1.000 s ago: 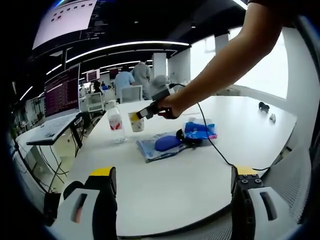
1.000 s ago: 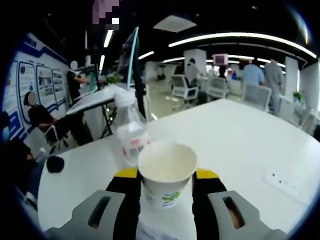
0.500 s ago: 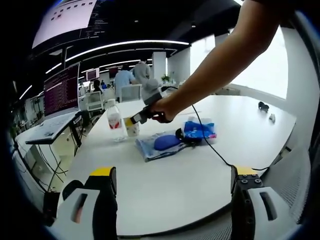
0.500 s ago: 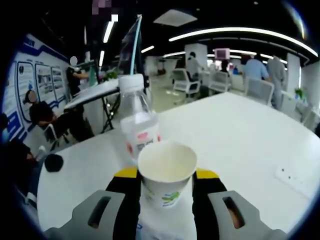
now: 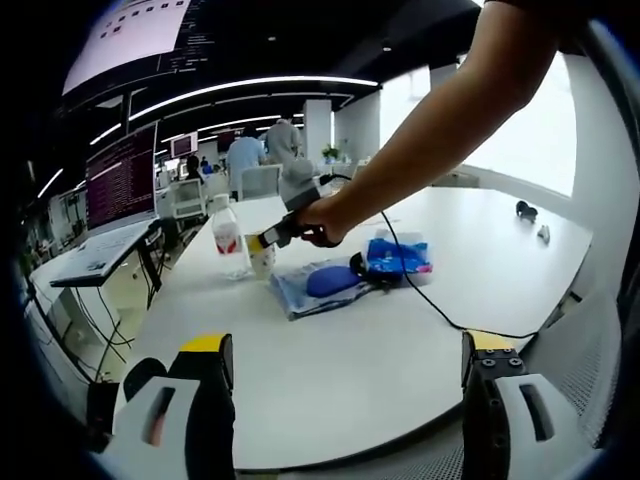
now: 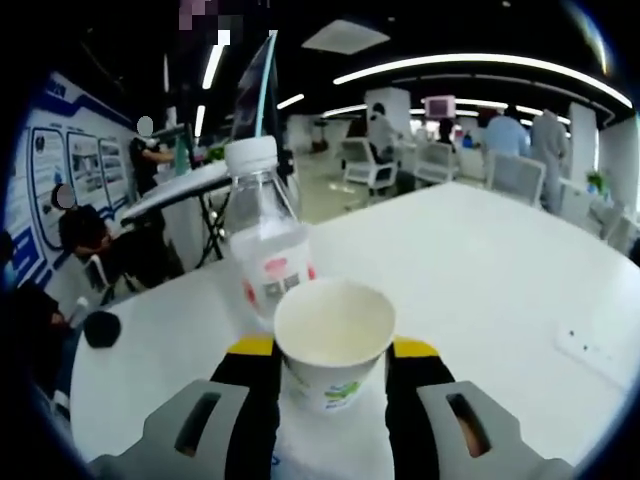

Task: Arrange the tabletop items into an orderly group along one side of the table until the central work area is clear of visible clutter.

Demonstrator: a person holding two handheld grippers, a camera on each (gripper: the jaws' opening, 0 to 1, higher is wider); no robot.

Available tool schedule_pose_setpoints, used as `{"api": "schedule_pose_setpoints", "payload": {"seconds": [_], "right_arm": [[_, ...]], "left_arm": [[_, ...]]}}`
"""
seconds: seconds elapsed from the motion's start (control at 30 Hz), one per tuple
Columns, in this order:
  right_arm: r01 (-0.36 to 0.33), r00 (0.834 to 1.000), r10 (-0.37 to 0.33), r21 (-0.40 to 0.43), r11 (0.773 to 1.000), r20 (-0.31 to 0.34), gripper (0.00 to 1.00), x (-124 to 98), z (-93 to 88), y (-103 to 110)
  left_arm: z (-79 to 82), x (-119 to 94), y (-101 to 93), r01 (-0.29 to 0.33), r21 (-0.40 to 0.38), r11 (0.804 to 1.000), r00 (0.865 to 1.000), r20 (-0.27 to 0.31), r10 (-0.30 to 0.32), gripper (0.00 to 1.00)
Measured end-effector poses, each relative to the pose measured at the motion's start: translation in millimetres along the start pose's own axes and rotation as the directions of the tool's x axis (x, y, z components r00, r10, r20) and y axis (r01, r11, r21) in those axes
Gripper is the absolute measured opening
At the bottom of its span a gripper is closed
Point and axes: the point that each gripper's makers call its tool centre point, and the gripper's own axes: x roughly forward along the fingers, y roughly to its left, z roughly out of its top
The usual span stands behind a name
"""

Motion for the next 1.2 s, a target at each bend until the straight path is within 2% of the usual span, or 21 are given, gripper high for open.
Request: {"api": "schedule_pose_setpoints", "payload": {"seconds": [0.17,0.37,0.9,1.2], "right_arm": [[-0.006,1.000,0.006,-0.020,1.000,-0.011,0.38,-0.5,-2.9,2.1],[-0.012,0.999,0.008,-0.102,0.995,-0.037,0.38,-2.6,-5.6,4.4],[-0.013,0.999,0.009,-0.078,0.997,-0.053,0.39,-4.7,-9.9,-1.1],[-0.030,0.997,0.024,-0.082,0.996,-0.070,0.45,-1.8,-12.9,3.4]], "left_arm": [[-0.7,0.5,0.2,-0.002,0.000,1.000,1.000,-0.005,0.002,0.95],[-1.6,0.3,-0.2,0.001,0.002,1.000,1.000,-0.008,-0.001,0.95],[-2.0,-0.8,0.7,-0.002,0.000,1.000,1.000,-0.003,0.002,0.95],[-1.5,-1.2,0.4,-0.001,0.001,1.000,1.000,-0.001,0.001,0.95]]}}
